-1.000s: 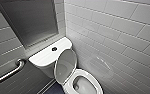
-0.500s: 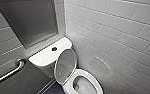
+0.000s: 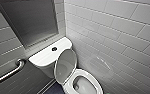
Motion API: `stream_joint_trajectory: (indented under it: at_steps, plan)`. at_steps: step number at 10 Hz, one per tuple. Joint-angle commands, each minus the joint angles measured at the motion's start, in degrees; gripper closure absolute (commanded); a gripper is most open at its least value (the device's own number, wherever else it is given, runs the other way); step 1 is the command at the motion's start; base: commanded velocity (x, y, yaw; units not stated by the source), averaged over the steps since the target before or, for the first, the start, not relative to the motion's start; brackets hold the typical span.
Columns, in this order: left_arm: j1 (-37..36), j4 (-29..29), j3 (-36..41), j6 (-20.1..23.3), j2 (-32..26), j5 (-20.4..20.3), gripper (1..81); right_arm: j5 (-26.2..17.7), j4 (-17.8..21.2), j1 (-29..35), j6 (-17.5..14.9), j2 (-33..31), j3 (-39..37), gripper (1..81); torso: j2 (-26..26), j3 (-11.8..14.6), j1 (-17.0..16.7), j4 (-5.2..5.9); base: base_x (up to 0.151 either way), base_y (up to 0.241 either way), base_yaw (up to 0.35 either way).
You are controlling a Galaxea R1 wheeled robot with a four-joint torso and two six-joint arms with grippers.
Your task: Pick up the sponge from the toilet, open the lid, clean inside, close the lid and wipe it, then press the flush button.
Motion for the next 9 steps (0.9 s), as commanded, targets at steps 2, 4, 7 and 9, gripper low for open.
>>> stream_joint_trajectory:
  at_steps: [2, 4, 7, 9]
  plan:
    - [1.53, 0.70, -1.70, 0.13, 1.34, 3.91, 1.0, -10.28, 3.57, 11.84, 0.21, 2.71, -4.93, 81.1, 0.00, 0.00, 0.00, 0.00, 0.000, 0.000, 0.000]
    - [2.06, 0.70, -4.52, 0.13, 3.63, 3.91, 1.0, -11.25, 4.37, 14.48, 0.21, 6.06, -8.29, 81.1, 0.00, -1.81, 0.00, 0.00, 0.000, 0.000, 0.000]
    - [2.32, 0.79, -8.04, 0.22, 6.45, 3.91, 1.0, -13.71, 5.07, 19.21, 0.74, 10.81, -14.17, 81.1, 0.00, -3.53, 0.00, 0.00, 0.000, 0.000, 0.000]
    - [2.50, 0.61, -8.04, 0.14, 6.27, 3.91, 1.0, -15.38, 5.16, 23.00, 2.14, 13.79, -16.98, 81.1, 0.02, -2.89, 0.02, 0.00, 0.000, 0.000, 0.000]
